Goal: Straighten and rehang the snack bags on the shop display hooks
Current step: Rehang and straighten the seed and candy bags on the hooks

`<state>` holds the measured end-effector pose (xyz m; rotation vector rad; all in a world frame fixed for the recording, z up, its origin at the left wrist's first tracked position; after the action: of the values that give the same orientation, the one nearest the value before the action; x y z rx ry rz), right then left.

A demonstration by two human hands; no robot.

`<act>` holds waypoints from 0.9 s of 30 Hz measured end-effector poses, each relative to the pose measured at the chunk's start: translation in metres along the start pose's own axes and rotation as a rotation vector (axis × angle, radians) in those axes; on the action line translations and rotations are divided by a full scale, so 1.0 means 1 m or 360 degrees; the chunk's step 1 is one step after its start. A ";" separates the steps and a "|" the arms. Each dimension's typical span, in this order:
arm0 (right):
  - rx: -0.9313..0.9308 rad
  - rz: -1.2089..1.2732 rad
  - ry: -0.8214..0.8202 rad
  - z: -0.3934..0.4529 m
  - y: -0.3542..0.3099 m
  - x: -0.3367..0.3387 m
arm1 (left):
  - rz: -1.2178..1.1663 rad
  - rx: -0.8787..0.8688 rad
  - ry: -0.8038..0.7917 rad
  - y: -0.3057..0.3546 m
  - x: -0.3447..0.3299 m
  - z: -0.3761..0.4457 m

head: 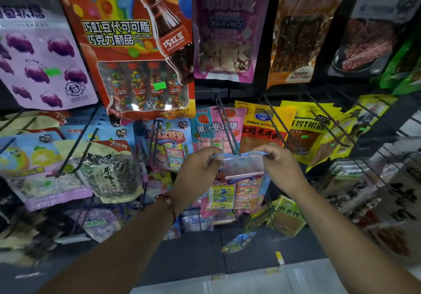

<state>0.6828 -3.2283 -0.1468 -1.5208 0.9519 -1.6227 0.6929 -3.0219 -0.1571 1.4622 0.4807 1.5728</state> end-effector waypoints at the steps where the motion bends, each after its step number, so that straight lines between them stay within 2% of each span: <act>1: 0.0011 -0.0040 0.0009 0.005 0.001 0.000 | 0.0006 -0.0007 0.0008 0.000 -0.001 0.001; 11: 0.0114 -0.0027 -0.0017 0.016 -0.006 -0.003 | 0.0168 -0.0012 0.0178 -0.003 0.002 -0.004; 18: 0.0082 0.0027 -0.0048 0.033 0.005 -0.005 | 0.0426 -0.0009 0.0079 0.001 0.000 0.015; 22: 0.0157 -0.0159 0.0083 0.049 0.008 -0.010 | 0.0589 -0.0108 0.0214 -0.001 0.004 0.029; 27: 0.0170 -0.0423 0.0145 0.062 -0.003 -0.011 | 0.0665 -0.0087 0.0234 -0.008 0.004 0.040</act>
<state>0.7458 -3.2203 -0.1468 -1.5624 0.7201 -1.9123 0.7334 -3.0267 -0.1520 1.4754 0.2189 2.0149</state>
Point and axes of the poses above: each hand's wrist, its own z-axis towards the middle knuckle, its own x-axis out of the back of the hand, y = z × x, the point moved 2 cm from there along z, towards the middle knuckle, and after that the axes turned 6 degrees about -x, right-handed, at the moved point
